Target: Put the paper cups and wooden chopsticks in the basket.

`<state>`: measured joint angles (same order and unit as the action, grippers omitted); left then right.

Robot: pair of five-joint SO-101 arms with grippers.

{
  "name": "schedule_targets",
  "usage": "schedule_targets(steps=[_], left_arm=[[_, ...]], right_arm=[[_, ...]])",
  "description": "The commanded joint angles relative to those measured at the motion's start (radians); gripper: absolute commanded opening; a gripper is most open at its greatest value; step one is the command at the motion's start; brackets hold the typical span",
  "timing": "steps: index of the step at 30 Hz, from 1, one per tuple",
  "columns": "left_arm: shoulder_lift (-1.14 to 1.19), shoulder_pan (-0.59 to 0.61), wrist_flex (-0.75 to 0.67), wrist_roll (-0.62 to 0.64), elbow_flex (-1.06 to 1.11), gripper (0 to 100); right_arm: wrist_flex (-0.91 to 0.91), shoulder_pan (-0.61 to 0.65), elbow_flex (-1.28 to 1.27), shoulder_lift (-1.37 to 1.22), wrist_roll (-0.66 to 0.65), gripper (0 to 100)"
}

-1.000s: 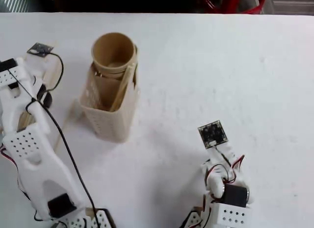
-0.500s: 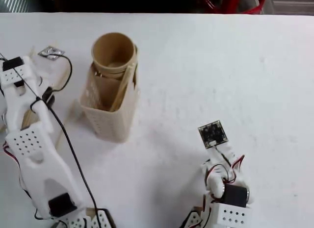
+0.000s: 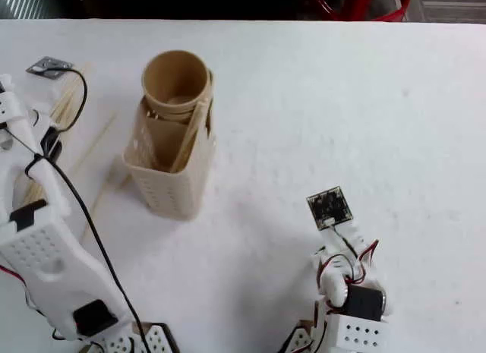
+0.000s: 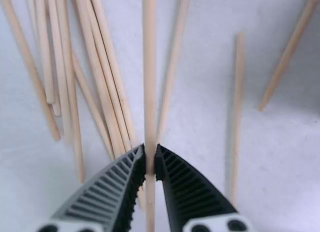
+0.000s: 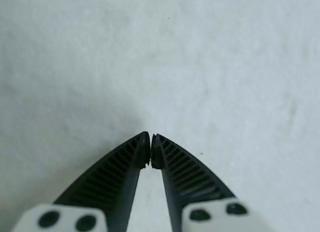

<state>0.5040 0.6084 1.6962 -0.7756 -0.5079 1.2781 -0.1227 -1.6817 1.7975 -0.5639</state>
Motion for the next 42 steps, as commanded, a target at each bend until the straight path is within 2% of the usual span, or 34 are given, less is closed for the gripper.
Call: schedule_targets(steps=[1, 4, 8, 14, 18, 22, 26, 31, 34, 38, 42], left_arm=[[-0.245, -0.007, -0.005, 0.015, 0.104, 4], [-0.437, -0.033, -0.006, 0.046, 0.221, 4], [-0.750, -0.093, -0.089, 0.138, 0.396, 4], [-1.222, -0.271, -0.299, 0.408, 0.646, 5], [-1.403, -0.423, -0.446, 0.568, 0.738, 5], [-1.463, -0.587, -0.572, 0.695, 0.744, 5], [-1.454, -0.696, -0.689, 0.749, 0.793, 5], [-1.400, -0.693, -0.793, 0.775, 0.893, 5], [-1.385, -0.693, -0.796, 0.775, 0.922, 5], [-1.383, -0.693, -0.776, 0.775, 0.922, 12], [-1.383, -0.693, -0.761, 0.773, 0.925, 12]], right_arm=[[0.002, -0.002, -0.009, 0.007, -0.002, 1.9], [0.002, -0.002, -0.009, 0.007, -0.002, 1.9], [0.002, -0.002, -0.009, 0.007, -0.002, 1.9], [0.002, -0.002, -0.009, 0.007, -0.002, 1.9], [0.002, -0.002, -0.009, 0.007, -0.002, 1.9], [0.002, -0.002, -0.009, 0.007, -0.002, 1.9], [0.002, -0.002, -0.009, 0.007, -0.002, 1.9], [0.002, -0.002, -0.009, 0.007, -0.002, 1.9], [0.002, -0.002, -0.009, 0.007, -0.002, 1.9], [0.002, -0.002, -0.009, 0.007, -0.002, 1.9], [0.002, -0.002, -0.009, 0.007, -0.002, 1.9]])
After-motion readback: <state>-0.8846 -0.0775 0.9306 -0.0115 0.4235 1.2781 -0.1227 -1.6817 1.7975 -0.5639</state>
